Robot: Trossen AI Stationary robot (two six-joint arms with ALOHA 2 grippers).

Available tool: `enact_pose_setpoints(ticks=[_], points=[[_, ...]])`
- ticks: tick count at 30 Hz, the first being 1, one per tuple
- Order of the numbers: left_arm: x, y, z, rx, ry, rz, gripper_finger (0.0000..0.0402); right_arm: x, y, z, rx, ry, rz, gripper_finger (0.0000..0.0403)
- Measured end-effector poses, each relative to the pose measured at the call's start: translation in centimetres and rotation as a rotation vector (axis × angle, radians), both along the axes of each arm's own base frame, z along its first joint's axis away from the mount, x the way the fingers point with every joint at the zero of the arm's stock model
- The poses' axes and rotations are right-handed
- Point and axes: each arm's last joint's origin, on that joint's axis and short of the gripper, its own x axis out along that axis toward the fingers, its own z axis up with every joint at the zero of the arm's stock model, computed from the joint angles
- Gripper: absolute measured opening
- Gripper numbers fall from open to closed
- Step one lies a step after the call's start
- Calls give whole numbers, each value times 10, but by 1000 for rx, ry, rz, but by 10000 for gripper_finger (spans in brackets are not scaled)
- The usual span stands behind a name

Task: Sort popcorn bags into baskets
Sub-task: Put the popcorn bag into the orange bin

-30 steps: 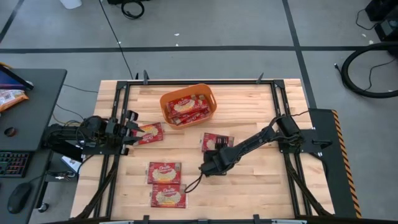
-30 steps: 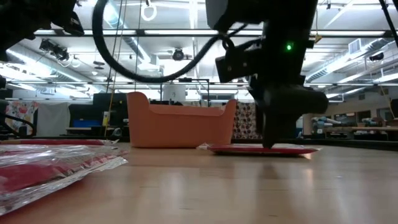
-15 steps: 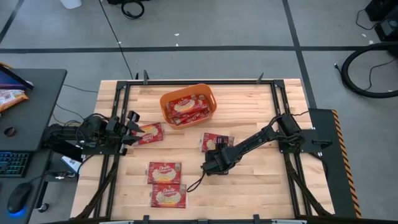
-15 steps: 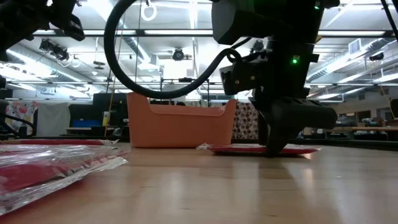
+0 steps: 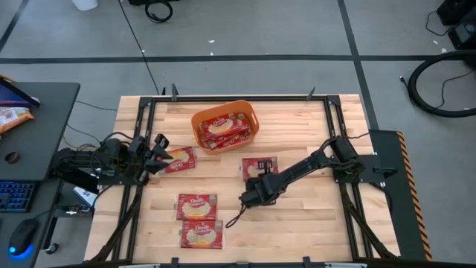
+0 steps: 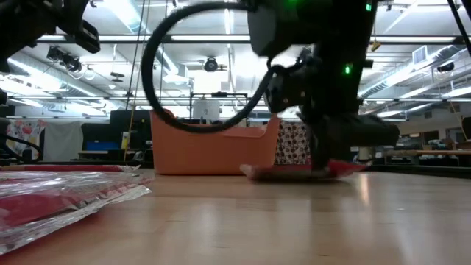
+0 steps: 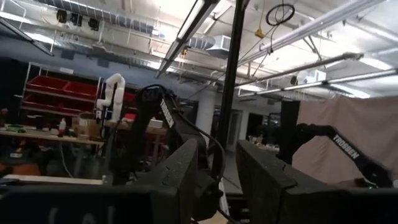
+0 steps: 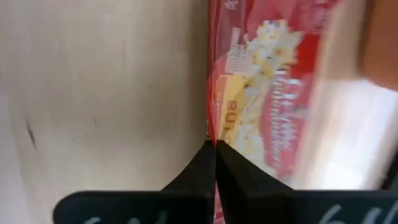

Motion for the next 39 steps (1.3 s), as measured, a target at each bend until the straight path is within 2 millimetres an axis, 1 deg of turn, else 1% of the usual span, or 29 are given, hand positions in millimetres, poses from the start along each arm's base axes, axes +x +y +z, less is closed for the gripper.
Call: enact_pose_setpoints(ticks=[10, 18, 23, 26, 28, 31, 34, 39], points=[[-1, 0, 1, -181, 28, -92, 117, 14, 1, 50, -119, -29, 46, 4], [-1, 0, 1, -256, 46, -130, 117, 27, -5, 86, -198, -80, 89, 2], [0, 0, 1, -302, 57, -153, 117, 38, -8, 107, -269, -163, 123, 2], [0, 0, 1, -303, 58, -153, 117, 48, -14, 115, -305, -217, 151, 2], [0, 0, 1, -303, 58, -153, 117, 58, -22, 118, -338, -255, 173, 2], [0, 0, 0, -302, 67, -153, 117, 71, -44, 121, -355, -273, 200, 2], [1, -1, -3, -292, 101, -160, 117, 84, -73, 121, -308, -302, 214, 3], [3, -1, -8, -284, 159, -156, 117, 98, -132, 116, -226, -345, 229, 10]])
